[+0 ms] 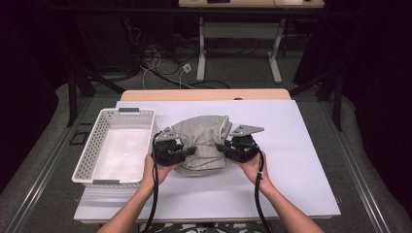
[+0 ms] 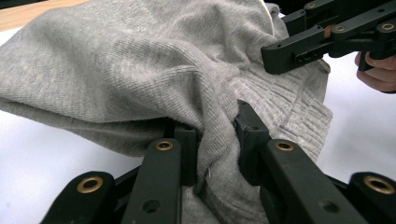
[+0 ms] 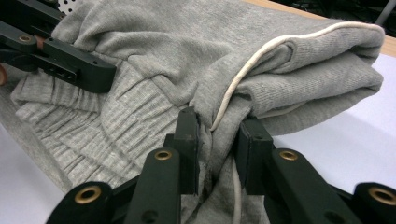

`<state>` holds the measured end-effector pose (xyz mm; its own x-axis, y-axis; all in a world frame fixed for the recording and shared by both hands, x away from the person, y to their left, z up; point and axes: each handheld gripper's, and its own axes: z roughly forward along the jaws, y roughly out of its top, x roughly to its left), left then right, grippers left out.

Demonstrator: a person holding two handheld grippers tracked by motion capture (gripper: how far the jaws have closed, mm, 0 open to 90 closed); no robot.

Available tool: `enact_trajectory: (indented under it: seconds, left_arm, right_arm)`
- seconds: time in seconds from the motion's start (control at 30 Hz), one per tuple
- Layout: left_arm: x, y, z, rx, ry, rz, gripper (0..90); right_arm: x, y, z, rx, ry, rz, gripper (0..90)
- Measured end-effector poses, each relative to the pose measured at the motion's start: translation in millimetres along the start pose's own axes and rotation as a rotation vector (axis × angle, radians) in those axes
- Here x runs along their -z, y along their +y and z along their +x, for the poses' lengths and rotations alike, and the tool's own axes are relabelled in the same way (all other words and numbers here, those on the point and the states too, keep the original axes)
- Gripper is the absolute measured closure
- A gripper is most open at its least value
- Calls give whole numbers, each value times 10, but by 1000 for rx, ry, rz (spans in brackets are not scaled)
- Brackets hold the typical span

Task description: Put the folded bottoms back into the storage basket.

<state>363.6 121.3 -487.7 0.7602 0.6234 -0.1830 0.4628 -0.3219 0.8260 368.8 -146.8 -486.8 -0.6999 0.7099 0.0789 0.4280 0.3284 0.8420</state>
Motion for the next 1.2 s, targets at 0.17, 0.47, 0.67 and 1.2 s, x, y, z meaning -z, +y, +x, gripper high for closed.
enact_trajectory:
  seconds: [0.17,0.47,0.67,1.2]
  left_arm:
    - [47,-4,19,16,-4,-18,748]
    - [84,1,24,4,3,-11,746]
    - [111,6,22,1,9,-6,747]
    - [224,21,74,12,17,-35,749]
  right_arm:
    - [-6,21,22,3,7,-9,730]
    - [-19,36,52,0,15,-13,730]
    - [-25,48,71,5,16,-14,730]
    - [-67,121,116,9,26,-25,730]
